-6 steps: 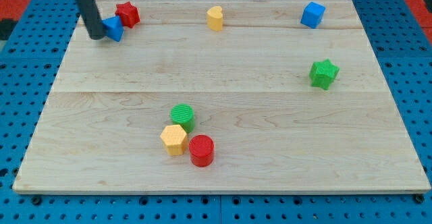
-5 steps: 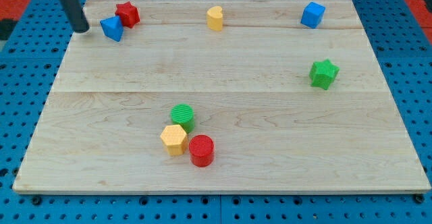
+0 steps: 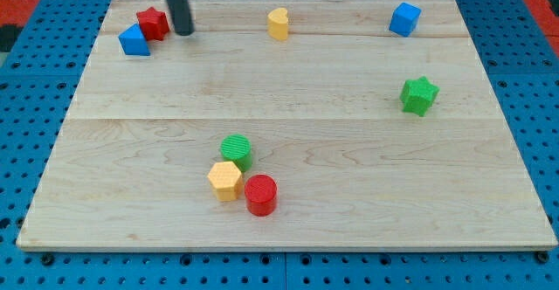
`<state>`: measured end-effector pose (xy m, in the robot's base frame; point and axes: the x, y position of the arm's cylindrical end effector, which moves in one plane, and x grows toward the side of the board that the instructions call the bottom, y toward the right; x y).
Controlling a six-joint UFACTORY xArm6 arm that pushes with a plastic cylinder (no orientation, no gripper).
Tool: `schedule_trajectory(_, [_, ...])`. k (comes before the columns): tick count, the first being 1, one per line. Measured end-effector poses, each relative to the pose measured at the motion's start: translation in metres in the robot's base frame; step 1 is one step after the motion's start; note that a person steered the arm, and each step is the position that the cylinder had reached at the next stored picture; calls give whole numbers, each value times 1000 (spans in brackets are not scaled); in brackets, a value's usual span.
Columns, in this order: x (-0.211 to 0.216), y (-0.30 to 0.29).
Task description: Push the red star along with the blue triangle towards the center left
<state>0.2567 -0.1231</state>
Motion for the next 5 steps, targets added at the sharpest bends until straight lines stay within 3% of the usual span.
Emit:
schedule_trajectory(1, [-45, 8])
schedule_trajectory(2, [-45, -37])
schedule_trajectory(5, [18, -127])
